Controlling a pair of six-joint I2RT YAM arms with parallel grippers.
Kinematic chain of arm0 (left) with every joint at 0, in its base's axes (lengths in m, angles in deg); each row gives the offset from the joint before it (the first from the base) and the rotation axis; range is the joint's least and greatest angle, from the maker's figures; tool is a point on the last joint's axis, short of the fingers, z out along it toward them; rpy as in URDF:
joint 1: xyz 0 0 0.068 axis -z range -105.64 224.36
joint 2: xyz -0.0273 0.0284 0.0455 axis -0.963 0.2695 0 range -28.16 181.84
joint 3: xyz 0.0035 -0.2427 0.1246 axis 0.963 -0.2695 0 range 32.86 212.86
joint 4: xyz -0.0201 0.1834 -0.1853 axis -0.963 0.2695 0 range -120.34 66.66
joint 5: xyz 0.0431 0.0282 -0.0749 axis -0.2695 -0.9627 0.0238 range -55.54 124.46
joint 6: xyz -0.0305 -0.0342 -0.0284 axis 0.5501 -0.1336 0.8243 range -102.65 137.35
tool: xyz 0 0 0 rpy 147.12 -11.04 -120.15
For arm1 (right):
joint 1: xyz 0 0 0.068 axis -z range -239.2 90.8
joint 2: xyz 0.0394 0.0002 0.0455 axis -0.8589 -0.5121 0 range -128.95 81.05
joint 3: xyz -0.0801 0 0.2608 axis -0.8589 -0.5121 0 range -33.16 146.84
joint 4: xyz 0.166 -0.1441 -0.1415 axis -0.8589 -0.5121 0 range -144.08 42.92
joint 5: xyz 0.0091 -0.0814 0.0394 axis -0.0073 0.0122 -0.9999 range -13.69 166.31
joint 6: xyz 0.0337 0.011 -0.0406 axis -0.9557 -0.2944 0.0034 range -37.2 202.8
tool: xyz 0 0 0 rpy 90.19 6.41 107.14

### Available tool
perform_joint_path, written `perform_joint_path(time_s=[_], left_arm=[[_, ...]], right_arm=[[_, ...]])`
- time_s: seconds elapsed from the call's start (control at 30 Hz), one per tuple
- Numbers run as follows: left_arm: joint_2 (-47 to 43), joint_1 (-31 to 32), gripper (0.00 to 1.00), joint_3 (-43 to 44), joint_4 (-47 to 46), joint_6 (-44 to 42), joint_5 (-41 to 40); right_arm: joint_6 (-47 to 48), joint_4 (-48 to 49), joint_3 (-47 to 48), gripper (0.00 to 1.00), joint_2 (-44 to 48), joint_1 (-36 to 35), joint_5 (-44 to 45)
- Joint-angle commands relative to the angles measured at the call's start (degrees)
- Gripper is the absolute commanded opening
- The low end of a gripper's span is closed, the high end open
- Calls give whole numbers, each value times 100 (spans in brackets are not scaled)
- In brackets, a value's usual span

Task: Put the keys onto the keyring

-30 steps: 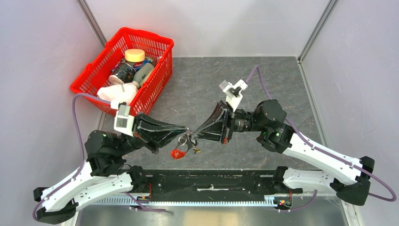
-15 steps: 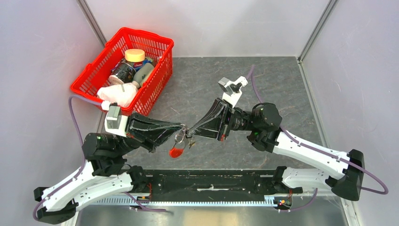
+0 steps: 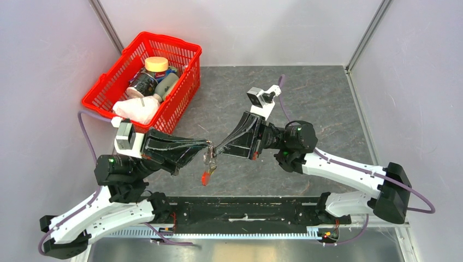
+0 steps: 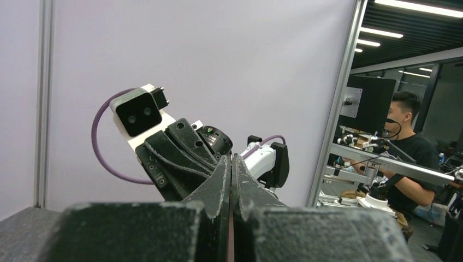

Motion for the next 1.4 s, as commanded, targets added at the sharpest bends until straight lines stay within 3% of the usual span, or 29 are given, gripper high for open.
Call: perform_joint_path(time_s=[0.0,0.7,1.03,1.37], left_arm=[[46,-23,2,100,-791,117,-64],[90,-18,2,193,-834,83,200],[25,-18,2,158,-819,66,207],[-37,-25,2,158,-818,155,411]], right_arm=[[-557,957,81,0,-241,-37,-141],[-1121,1678,487,0,-944,-133,-308],[-1022,1535,550,0,-971,-127,-301],[-205,589,663,0,-630,-121,-423]])
